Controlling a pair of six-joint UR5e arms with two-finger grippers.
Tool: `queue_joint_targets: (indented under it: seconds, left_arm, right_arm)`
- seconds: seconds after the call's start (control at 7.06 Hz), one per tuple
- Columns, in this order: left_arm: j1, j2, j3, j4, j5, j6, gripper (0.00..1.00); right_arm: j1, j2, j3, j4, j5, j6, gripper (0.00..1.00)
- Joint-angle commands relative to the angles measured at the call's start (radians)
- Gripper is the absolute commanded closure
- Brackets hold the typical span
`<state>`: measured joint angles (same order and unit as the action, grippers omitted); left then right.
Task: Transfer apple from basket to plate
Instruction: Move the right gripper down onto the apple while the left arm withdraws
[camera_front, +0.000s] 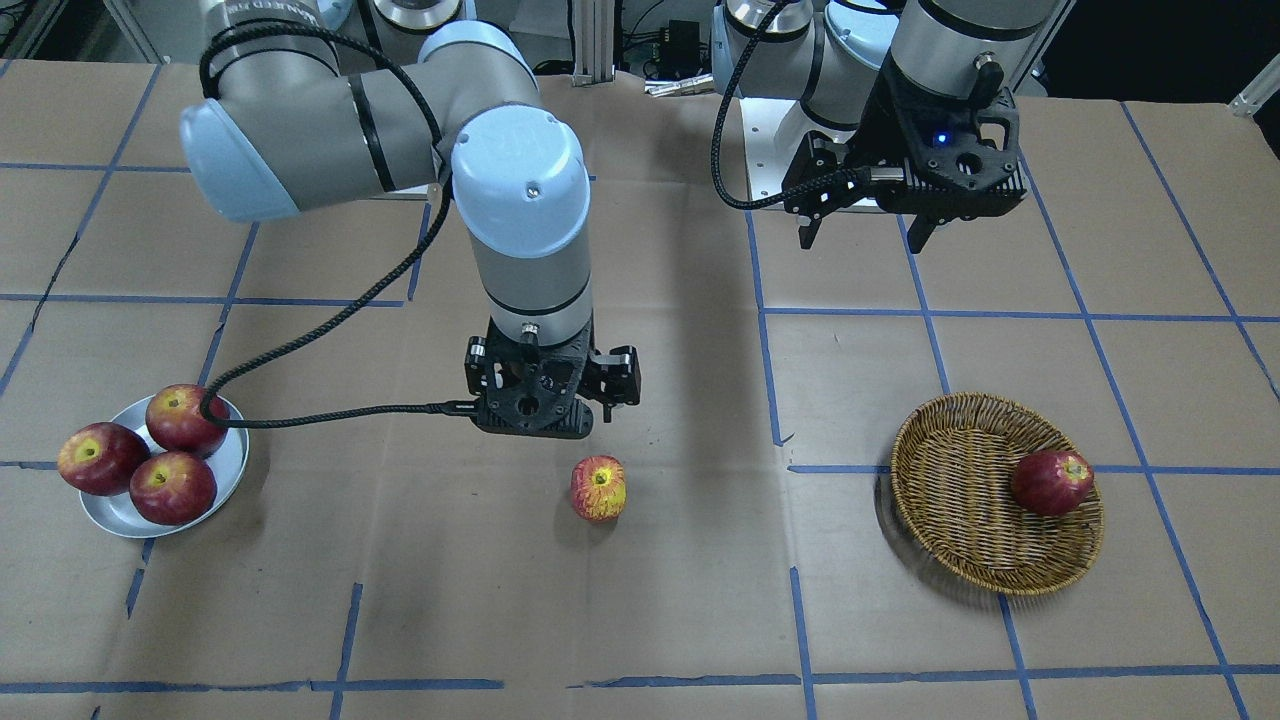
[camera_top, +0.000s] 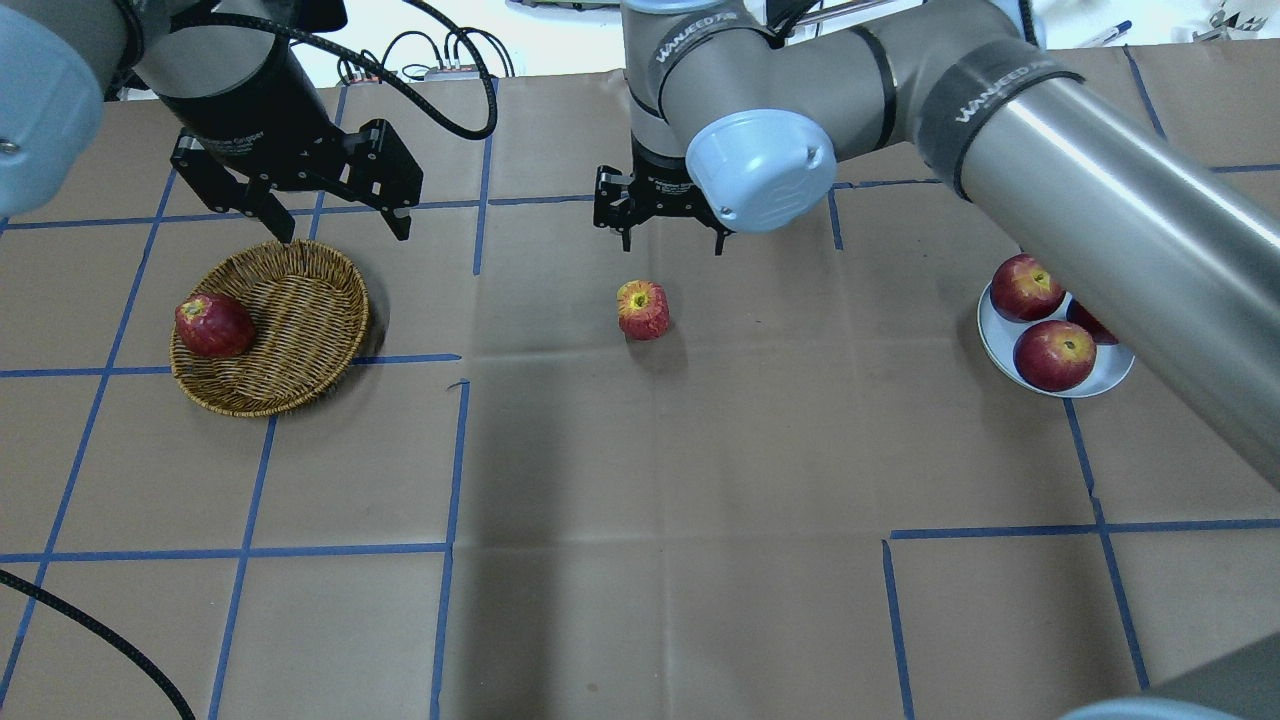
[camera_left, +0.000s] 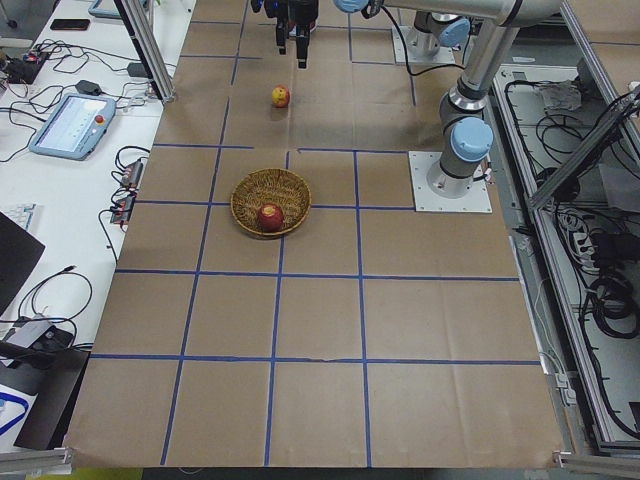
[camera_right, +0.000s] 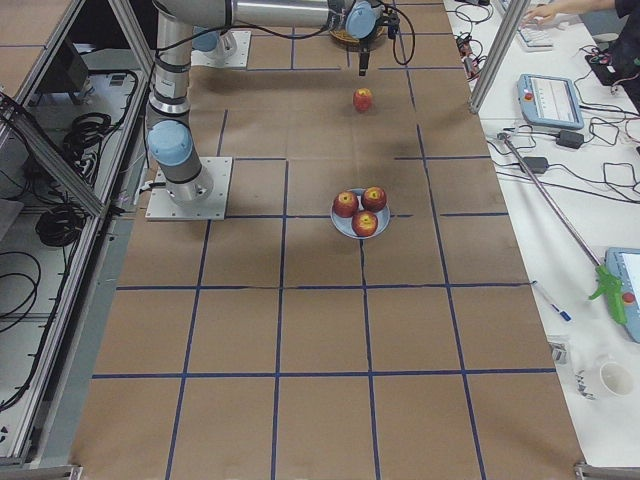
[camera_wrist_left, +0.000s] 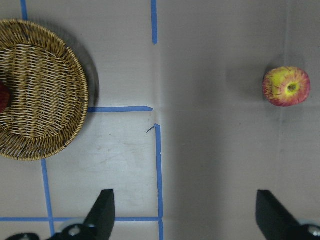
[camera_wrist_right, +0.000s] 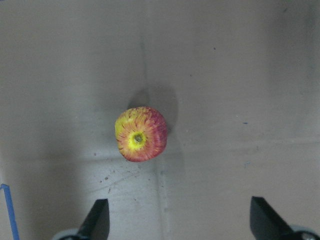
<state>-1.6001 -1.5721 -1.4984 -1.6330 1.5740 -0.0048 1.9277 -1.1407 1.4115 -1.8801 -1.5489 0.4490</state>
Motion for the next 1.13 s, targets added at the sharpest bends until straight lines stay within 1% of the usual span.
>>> queue_joint_targets:
  seconds: [0.0, 0.14, 0.28, 0.42, 0.99]
  left_arm:
    - [0.012, 0.015, 0.0, -0.013, -0.003, 0.002, 0.01]
    - [0.017, 0.015, 0.0, -0.014, -0.002, 0.002, 0.01]
    - [0.023, 0.014, 0.0, -0.021, 0.0, 0.002, 0.01]
    - [0.028, 0.012, 0.0, -0.033, 0.0, 0.002, 0.01]
    - [0.026, 0.018, 0.0, -0.041, -0.002, 0.014, 0.01]
  right_arm:
    - [0.037, 0.1, 0.001, -0.094, -0.011, 0.04, 0.0]
    - [0.037, 0.128, 0.003, -0.111, -0.011, 0.04, 0.0]
    - [0.037, 0.163, 0.012, -0.17, -0.011, 0.039, 0.0]
    - [0.037, 0.2, 0.007, -0.189, -0.013, 0.04, 0.0]
    - [0.028, 0.243, 0.015, -0.202, -0.016, 0.022, 0.02]
